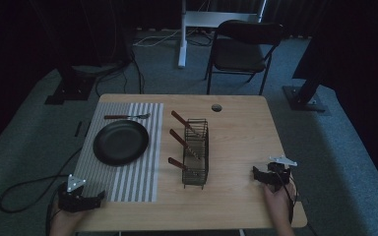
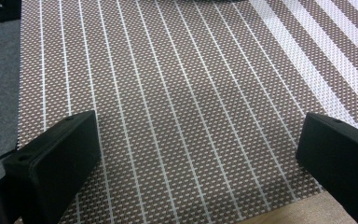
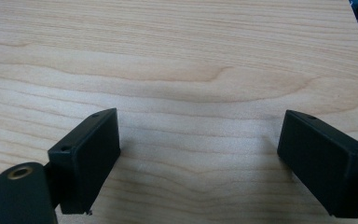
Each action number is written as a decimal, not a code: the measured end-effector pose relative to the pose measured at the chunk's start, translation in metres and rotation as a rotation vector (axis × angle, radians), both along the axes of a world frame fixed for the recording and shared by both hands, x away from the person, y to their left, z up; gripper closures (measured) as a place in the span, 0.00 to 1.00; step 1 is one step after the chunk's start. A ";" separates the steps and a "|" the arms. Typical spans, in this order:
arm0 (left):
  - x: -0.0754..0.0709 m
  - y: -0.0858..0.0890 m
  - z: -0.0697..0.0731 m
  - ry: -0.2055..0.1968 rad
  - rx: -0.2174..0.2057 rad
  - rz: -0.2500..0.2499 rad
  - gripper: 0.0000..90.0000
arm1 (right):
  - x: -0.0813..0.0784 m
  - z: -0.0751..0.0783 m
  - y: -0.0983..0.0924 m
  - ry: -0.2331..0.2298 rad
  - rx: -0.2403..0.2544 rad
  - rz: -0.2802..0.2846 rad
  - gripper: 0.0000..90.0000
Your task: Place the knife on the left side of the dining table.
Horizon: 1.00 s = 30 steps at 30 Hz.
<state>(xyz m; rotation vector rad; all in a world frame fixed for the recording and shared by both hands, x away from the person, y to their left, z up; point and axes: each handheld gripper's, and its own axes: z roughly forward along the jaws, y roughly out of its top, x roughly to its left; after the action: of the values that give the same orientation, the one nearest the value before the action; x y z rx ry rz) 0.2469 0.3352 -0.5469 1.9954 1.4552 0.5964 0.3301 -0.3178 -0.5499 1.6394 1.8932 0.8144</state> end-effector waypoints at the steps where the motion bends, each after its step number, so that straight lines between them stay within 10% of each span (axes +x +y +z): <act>1: 0.000 0.000 0.000 0.000 0.000 0.000 0.00 | 0.000 0.000 0.000 0.000 0.000 0.000 0.13; 30: 0.000 0.003 0.001 0.006 0.001 -0.036 0.01 | 0.000 0.000 0.000 0.000 0.000 -0.001 0.13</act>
<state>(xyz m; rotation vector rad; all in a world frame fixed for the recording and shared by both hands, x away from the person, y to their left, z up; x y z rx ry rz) 0.2469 0.3384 -0.5461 2.0209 1.4201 0.5765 0.3301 -0.3177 -0.5498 1.6396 1.8926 0.8138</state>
